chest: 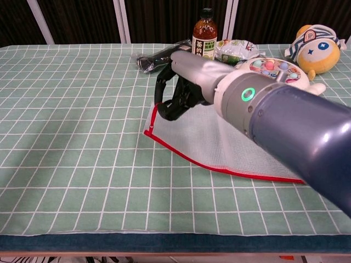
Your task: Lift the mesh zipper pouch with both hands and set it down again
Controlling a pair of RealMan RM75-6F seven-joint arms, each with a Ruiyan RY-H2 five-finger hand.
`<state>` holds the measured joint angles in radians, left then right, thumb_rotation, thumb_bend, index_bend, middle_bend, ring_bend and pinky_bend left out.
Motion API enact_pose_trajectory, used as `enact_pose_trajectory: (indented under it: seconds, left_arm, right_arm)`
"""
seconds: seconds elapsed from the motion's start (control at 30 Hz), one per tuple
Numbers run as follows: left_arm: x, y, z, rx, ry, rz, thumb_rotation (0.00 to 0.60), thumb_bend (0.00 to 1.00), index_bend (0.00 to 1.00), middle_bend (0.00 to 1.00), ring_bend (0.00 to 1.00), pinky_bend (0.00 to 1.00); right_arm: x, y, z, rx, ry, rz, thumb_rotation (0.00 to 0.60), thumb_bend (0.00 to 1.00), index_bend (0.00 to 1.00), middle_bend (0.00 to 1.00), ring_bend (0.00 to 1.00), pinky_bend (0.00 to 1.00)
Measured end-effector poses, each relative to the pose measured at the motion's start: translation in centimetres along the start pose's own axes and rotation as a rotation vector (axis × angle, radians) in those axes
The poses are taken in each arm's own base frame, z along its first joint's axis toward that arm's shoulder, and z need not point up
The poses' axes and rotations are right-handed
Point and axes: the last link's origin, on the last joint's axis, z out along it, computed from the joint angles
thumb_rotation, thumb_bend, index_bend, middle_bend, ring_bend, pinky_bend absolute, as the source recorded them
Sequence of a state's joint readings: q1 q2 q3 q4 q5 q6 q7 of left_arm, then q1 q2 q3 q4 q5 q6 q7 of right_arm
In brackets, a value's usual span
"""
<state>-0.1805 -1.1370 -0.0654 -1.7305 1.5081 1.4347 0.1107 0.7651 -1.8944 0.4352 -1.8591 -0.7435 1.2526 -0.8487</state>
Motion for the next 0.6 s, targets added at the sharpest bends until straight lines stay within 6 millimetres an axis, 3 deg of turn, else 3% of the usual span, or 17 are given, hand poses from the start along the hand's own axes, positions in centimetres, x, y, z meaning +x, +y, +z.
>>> enact_pose_trajectory:
  seconds: [0.33,0.6]
  left_arm:
    - [1.3,1.9,2.2,-0.013,0.000,0.000,0.600,0.05,0.06,0.00,0.00,0.00]
    - [2.4,3.6,4.4,-0.031,-0.011,-0.015,0.600,0.09,0.15,0.00,0.00,0.00]
  right_arm:
    - [3.6,0.1,2.3,-0.016,0.051,-0.024,0.600,0.57,0.57,1.00,1.00,1.00]
    - [5.5,-0.1,3.3,-0.007,0.059,-0.012,0.600,0.57,0.57,1.00,1.00,1.00]
